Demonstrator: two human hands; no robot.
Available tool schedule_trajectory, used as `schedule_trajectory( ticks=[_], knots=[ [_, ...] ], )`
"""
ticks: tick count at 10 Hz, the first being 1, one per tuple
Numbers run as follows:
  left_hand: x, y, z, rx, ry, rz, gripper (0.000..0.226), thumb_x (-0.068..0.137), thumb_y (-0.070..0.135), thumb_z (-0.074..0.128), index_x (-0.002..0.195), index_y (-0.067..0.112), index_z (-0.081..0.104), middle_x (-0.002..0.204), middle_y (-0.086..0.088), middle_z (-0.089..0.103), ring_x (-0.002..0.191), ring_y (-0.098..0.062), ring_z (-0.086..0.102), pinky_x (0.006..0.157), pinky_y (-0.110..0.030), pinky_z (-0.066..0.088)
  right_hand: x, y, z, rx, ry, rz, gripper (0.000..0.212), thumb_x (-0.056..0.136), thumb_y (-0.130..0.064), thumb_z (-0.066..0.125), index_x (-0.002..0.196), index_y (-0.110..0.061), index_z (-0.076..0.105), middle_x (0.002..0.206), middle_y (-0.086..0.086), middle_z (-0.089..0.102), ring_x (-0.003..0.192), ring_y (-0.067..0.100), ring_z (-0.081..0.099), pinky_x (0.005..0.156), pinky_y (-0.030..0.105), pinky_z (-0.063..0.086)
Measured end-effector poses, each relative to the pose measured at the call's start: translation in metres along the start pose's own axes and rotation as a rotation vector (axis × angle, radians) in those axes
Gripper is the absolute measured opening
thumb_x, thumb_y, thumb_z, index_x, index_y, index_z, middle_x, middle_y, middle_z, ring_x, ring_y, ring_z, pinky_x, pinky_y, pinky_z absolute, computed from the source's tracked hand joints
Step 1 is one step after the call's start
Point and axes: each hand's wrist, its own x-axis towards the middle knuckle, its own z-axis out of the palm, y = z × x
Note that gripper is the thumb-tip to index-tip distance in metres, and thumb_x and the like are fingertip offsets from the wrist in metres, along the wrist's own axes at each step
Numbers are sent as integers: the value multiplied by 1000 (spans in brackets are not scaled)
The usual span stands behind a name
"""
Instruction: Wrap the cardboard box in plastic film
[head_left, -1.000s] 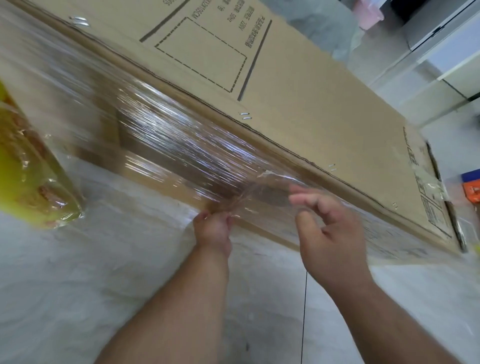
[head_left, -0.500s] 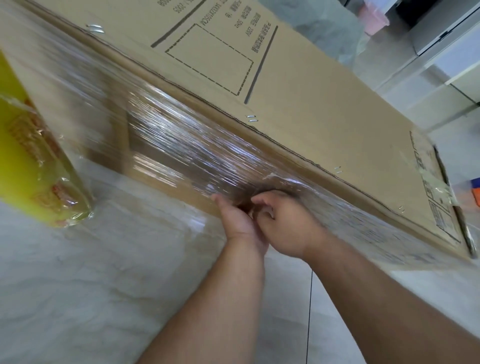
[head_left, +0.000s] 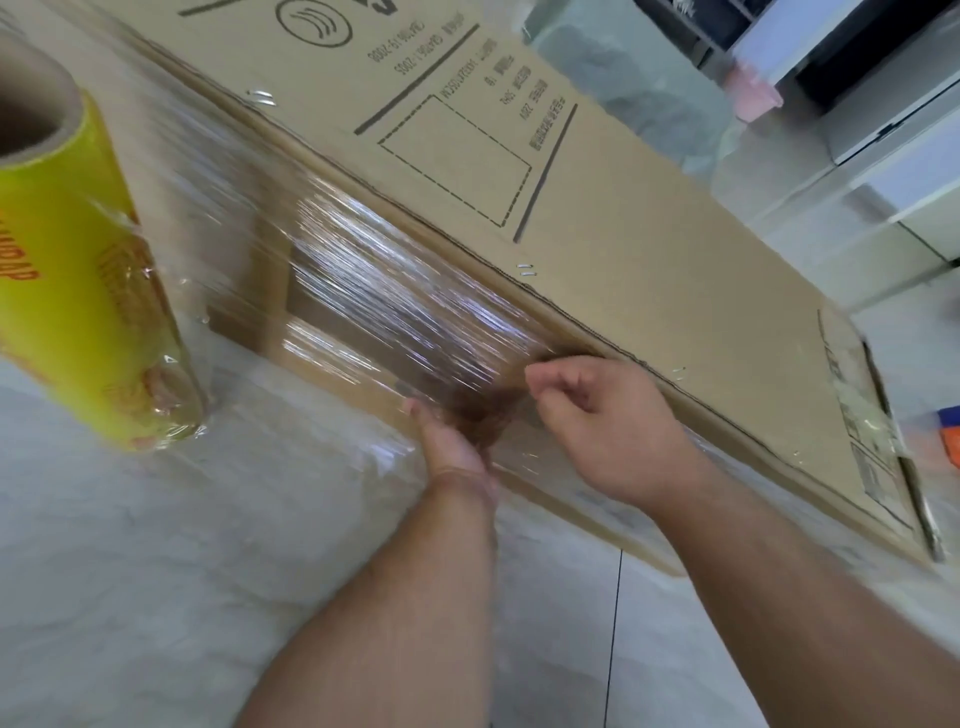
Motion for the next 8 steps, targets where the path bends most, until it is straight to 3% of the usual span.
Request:
schedule_trajectory(
  ticks=[1, 2, 3, 4, 5, 6, 7, 8],
  knots=[
    [6, 0, -3, 34, -8, -6, 91, 94, 85, 23, 152, 21, 52, 149, -4, 59, 129, -21, 60, 76, -23, 45, -22, -4, 1, 88, 257, -46, 21, 99, -16, 65, 102, -27, 82, 91, -33, 65, 85, -22, 63, 82, 9, 51],
    [17, -1, -9, 7, 1, -23, 99, 88, 92, 30, 156, 22, 47, 152, -5, 56, 135, -23, 57, 93, -28, 45, -47, -3, 9, 153, 434, -78, 21, 95, -21, 67, 103, -30, 84, 113, -39, 69, 102, -22, 64, 87, 16, 53],
    [16, 1, -15, 36, -23, -11, 94, 89, 90, 32, 153, 23, 51, 147, -4, 61, 131, -21, 60, 99, -30, 44, -73, 4, 8, 282, 339, -25, 27, 100, -20, 74, 95, -46, 76, 118, -39, 73, 105, -15, 70, 81, 0, 45],
    [11, 6, -22, 63, -10, 10, 91, 87, 90, 35, 155, 30, 48, 152, 0, 57, 133, -16, 57, 105, -30, 36, -83, 11, 2, 201, 198, 4, 29, 100, -21, 75, 95, -50, 75, 121, -40, 70, 103, -14, 68, 78, -1, 44],
    [2, 20, -23, 44, 18, 77, 86, 91, 84, 40, 160, 32, 40, 164, 0, 42, 143, -17, 47, 115, -30, 31, -76, 8, -4, 280, 153, 19, 28, 100, -19, 75, 95, -46, 77, 117, -40, 71, 109, -25, 64, 82, -4, 43],
    [-11, 37, -22, 43, -38, 170, 80, 100, 73, 38, 161, 21, 38, 167, -3, 35, 155, -21, 31, 124, -36, 27, -61, -2, -4, 338, 160, 15, 21, 100, -23, 74, 97, -44, 77, 108, -46, 73, 103, -12, 72, 81, -2, 46],
    [-36, 62, -19, 60, -31, 251, 73, 104, 65, 37, 155, 13, 41, 149, -5, 52, 141, -19, 47, 117, -38, 37, -38, -14, 5, 420, 140, 6, 22, 102, -20, 73, 99, -41, 76, 96, -42, 75, 88, -16, 71, 76, 2, 48],
    [-64, 77, -17, 66, -50, 326, 48, 105, 59, 43, 130, 20, 56, 119, 3, 64, 109, -11, 61, 101, -34, 47, -21, -44, 6, 503, 132, -51, 21, 103, -16, 74, 99, -36, 78, 92, -26, 79, 73, -10, 67, 69, 4, 50]
  ],
)
